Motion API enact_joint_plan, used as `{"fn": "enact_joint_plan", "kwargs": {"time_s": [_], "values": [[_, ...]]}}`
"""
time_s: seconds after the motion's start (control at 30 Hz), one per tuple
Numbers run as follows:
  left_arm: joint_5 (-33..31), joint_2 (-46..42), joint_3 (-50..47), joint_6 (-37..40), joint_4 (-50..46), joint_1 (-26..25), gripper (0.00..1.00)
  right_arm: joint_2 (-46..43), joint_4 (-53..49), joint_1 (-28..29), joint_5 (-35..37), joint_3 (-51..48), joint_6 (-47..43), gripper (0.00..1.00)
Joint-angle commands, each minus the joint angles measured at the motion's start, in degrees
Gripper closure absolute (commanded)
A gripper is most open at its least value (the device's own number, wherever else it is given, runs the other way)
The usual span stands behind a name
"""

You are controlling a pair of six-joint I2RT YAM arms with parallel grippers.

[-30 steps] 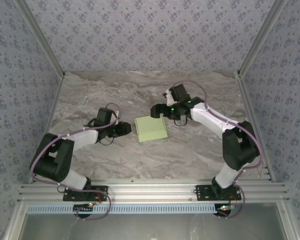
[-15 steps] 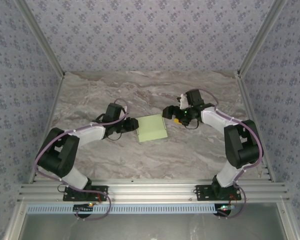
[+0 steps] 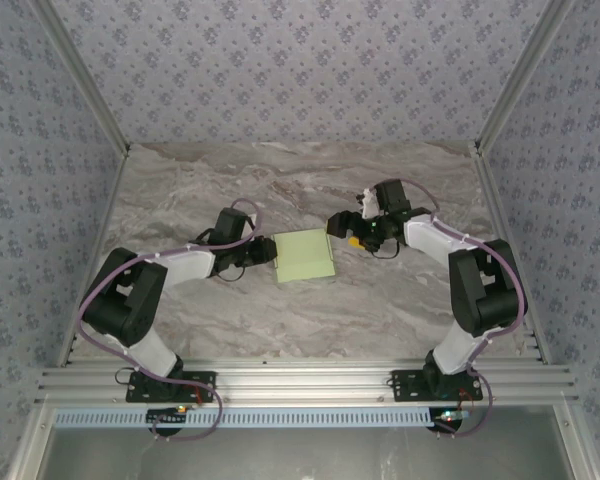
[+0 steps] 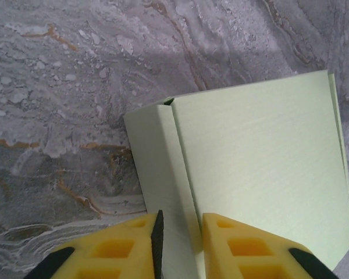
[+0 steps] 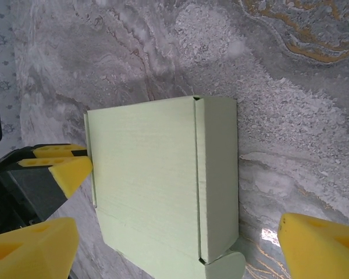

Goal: Fold the paper box

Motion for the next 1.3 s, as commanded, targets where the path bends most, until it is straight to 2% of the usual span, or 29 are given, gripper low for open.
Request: {"fn": "enact_joint_plan", "kwargs": {"time_s": [0.0,0.27,0.4,0.7,1.0,1.13,1.27], "values": [[-1.14,1.97,-1.71,1.36,-1.01,0.04,0.78,1.6,2.68,-0.61,-3.05,-1.07,0.69,0.09],[-1.47,1.63,-2.99,1.74,-0.64,0.22,0.81,6.74,7.55,-0.56,-7.06,-2.99,2.97,0.07],[-1.61,1.78,-3.49,2.13,-0.24,0.39,0.87,8.96,10.22,0.14,-9.12,-3.78,4.31,0.08],[-1.75,1.44,-4.27,2.19,-0.02,0.82,0.89,11.83,16.69,2.07,-11.73,-5.44,9.42,0.08],[-1.24,1.46,-4.52,1.85,0.15,1.25,0.89,12.28,20.05,5.56,-11.19,-6.62,13.68,0.09],[-0.73,0.86,-4.35,1.8,0.29,1.27,0.89,13.1,21.27,6.94,-11.23,-6.02,15.78,0.18],[-0.53,0.02,-4.07,1.89,-0.1,1.28,0.86,13.68,22.24,7.61,-11.76,-5.1,18.14,0.39]]}}
